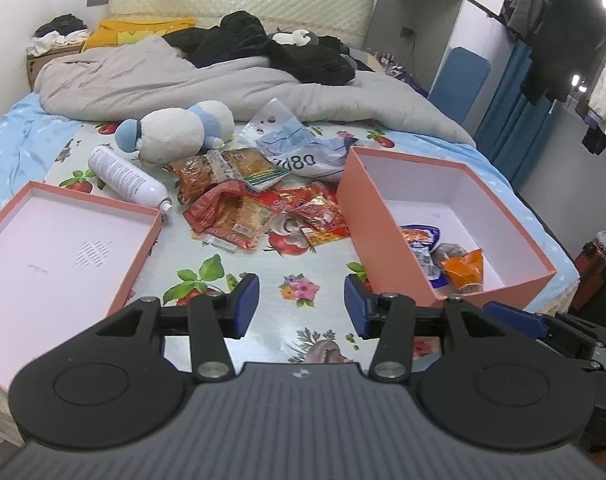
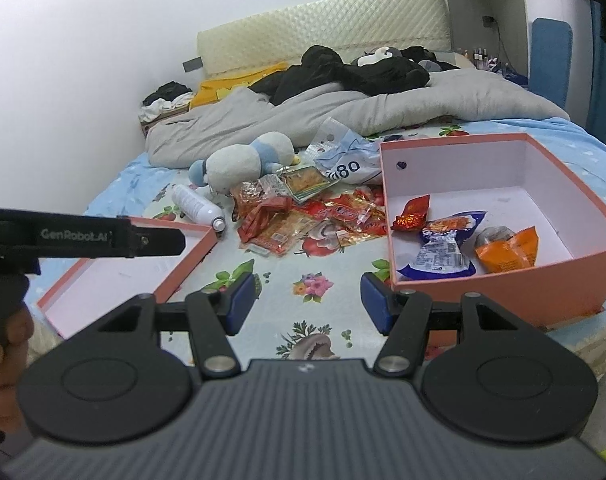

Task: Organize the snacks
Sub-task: 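Reach both tools into the snack pile toward the red packets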

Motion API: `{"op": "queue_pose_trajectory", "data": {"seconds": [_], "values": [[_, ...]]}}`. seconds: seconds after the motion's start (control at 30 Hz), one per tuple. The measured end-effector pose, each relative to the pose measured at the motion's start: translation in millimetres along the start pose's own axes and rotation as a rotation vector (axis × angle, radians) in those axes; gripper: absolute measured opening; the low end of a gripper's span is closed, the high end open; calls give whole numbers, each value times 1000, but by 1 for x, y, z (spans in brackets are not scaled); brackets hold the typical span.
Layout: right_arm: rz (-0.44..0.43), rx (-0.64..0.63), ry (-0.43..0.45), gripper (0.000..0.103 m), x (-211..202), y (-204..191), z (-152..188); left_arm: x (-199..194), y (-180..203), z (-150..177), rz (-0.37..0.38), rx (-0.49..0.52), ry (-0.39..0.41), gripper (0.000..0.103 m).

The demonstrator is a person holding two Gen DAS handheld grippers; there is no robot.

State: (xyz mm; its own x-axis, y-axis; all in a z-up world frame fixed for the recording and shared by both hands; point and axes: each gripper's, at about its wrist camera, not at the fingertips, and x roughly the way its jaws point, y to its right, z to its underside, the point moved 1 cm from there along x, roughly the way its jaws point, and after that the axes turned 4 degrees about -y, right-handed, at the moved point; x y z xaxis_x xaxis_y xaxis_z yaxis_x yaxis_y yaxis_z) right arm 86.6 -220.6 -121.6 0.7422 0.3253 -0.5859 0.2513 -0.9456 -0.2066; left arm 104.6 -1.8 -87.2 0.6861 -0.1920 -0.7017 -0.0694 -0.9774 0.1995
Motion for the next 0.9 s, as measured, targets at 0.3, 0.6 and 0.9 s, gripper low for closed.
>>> {"op": "queue_pose_trajectory", "data": {"seconds": [0.3, 0.6, 0.9], "values": [[52, -62, -33, 60, 56, -18, -14, 53, -32, -27, -24, -8, -42, 59], [140, -135, -40, 60, 137, -32, -36, 125, -70, -64, -69, 16, -75, 59], [244, -194, -73, 60, 231, -25, -58, 210, -93, -111, -109, 123, -130, 59]]}}
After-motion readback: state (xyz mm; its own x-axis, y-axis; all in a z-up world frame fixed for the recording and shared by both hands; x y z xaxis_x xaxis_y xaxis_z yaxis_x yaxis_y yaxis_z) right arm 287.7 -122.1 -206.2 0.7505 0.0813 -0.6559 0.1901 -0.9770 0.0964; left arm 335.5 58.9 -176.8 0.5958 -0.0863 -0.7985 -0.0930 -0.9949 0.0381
